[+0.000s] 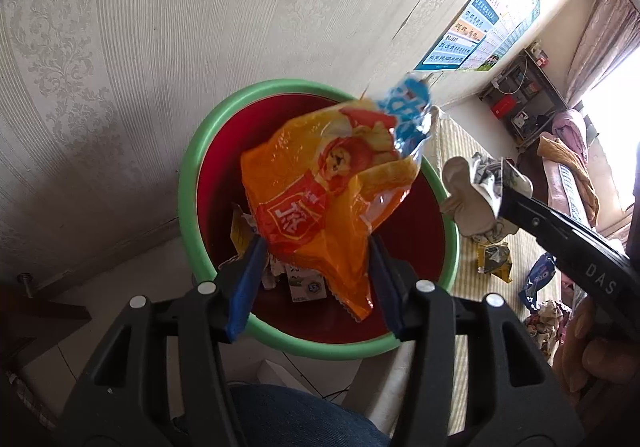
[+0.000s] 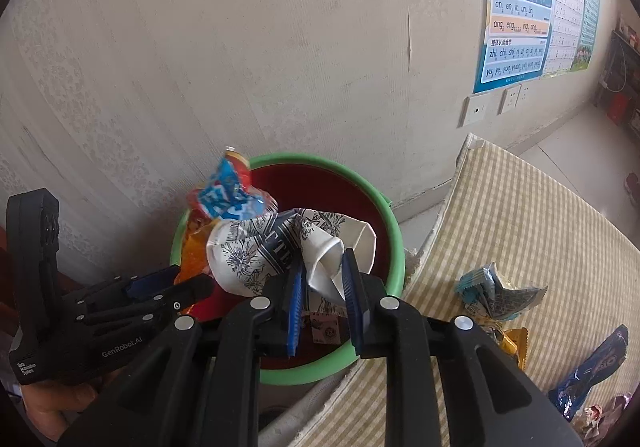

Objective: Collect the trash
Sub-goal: 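Open both tools over the red bin to drop the bag and cup, then move both tools back over the table toward the remaining wrappers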

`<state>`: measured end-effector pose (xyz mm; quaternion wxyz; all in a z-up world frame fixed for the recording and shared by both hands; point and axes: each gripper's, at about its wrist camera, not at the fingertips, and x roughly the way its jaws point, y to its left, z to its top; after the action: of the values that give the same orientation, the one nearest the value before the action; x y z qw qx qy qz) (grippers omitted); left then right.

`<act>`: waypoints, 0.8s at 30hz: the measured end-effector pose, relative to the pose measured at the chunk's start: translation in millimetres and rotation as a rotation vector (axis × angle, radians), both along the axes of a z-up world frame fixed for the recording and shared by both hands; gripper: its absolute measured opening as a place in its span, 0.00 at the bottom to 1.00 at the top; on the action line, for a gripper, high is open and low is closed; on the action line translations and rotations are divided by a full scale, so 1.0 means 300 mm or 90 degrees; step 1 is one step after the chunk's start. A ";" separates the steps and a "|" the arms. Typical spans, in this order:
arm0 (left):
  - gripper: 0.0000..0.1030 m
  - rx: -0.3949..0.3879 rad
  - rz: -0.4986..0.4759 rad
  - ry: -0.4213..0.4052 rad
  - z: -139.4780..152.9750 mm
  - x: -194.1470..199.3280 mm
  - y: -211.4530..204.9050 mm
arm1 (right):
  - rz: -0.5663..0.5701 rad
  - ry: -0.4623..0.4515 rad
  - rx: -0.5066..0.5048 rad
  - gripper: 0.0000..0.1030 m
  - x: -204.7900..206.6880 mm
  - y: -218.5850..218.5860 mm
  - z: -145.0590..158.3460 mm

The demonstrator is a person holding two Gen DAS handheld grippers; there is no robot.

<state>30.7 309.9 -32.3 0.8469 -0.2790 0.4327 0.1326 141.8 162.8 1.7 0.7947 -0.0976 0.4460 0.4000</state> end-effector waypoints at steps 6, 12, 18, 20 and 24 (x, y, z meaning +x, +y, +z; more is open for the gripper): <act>0.80 0.009 0.018 -0.004 0.006 -0.017 0.006 | -0.024 0.006 0.006 0.63 0.024 -0.019 -0.001; 0.92 0.023 0.013 -0.004 0.024 -0.032 -0.016 | -0.042 0.005 0.008 0.72 0.019 -0.069 0.014; 0.94 0.034 0.005 -0.008 0.061 -0.044 -0.064 | -0.064 -0.003 0.015 0.85 0.000 -0.149 0.045; 0.94 0.038 -0.001 -0.011 0.077 -0.049 -0.091 | -0.072 -0.005 0.017 0.85 -0.008 -0.192 0.056; 0.94 0.042 -0.012 -0.019 0.109 -0.053 -0.152 | -0.093 -0.010 0.013 0.86 -0.024 -0.296 0.069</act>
<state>14.8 264.3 0.3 0.8635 -0.2485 0.4177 0.1347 134.5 74.0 22.4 0.8263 -0.0594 0.4416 0.3446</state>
